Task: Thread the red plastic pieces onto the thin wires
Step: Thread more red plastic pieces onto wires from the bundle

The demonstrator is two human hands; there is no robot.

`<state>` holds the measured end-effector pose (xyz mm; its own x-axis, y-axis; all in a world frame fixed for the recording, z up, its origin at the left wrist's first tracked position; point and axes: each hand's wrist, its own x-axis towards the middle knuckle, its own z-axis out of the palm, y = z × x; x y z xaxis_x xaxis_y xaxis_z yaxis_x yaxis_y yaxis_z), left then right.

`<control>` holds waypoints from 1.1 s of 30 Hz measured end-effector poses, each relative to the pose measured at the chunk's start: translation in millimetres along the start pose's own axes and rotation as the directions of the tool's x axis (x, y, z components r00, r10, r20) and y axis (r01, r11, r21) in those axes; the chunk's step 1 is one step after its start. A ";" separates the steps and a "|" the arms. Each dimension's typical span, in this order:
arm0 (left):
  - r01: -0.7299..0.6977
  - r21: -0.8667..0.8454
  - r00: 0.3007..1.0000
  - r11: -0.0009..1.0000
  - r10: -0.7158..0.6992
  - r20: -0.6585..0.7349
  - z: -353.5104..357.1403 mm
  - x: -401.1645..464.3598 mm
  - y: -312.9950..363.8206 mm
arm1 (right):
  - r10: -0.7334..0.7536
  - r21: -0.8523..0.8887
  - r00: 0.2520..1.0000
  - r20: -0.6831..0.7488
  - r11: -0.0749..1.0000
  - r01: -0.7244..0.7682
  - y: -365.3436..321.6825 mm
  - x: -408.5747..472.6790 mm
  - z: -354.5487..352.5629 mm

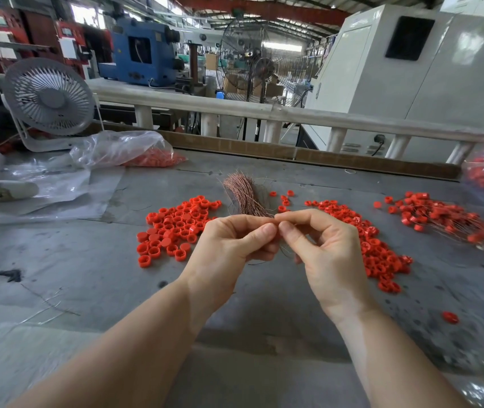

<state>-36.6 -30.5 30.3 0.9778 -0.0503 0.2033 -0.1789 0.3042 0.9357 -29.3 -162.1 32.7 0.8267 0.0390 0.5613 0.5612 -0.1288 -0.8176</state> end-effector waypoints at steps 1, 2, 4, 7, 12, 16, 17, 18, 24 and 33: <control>-0.001 -0.006 1.000 1.000 0.001 0.000 0.0 -0.2 0.3 | 0.000 0.004 1.000 0.003 1.000 0.000 0.2 0.1 0.0; 0.002 -0.017 1.000 1.000 -0.002 0.003 0.2 -0.4 0.3 | 0.000 0.005 1.000 0.006 1.000 0.000 0.4 0.1 -0.2; 0.019 -0.043 1.000 0.999 -0.018 0.017 0.8 -0.9 -0.8 | -0.005 0.002 1.000 0.006 1.000 0.005 1.9 0.3 -0.8; 0.035 -0.064 0.999 0.997 -0.033 0.031 2.1 -1.2 -2.7 | -0.020 -0.008 1.000 0.002 1.000 0.021 3.5 1.0 -1.6; 0.032 -0.096 0.998 0.995 -0.027 0.053 2.1 -1.9 -3.2 | -0.028 -0.023 1.000 -0.004 0.999 0.028 3.8 1.9 -1.9; 0.018 -0.064 0.999 0.998 -0.016 0.032 1.9 -0.2 -5.3 | -0.010 -0.016 1.000 0.006 1.000 0.010 3.7 1.4 -1.4; 0.017 -0.063 0.999 0.998 -0.015 0.032 1.9 0.1 -5.9 | -0.008 -0.013 1.000 0.005 1.000 0.008 3.8 1.3 -1.6; 0.016 -0.061 0.999 0.998 -0.014 0.036 2.1 0.2 -6.4 | 0.002 -0.003 1.000 0.000 1.000 -0.002 3.4 1.3 -1.8; -0.010 0.003 0.998 1.000 0.010 0.055 2.0 0.4 -7.1 | 0.112 0.083 0.988 0.102 0.989 -0.121 -0.1 -0.2 2.9; -0.080 0.164 0.996 0.983 0.073 0.048 6.3 -0.4 -9.4 | 0.101 0.019 0.992 0.079 0.994 -0.103 2.0 -2.2 4.7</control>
<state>-36.0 -39.4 23.3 0.9559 -0.0737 0.2844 -0.2716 0.1471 0.9511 -29.8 -157.8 29.3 0.8799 0.1042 0.4636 0.4736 -0.1133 -0.8734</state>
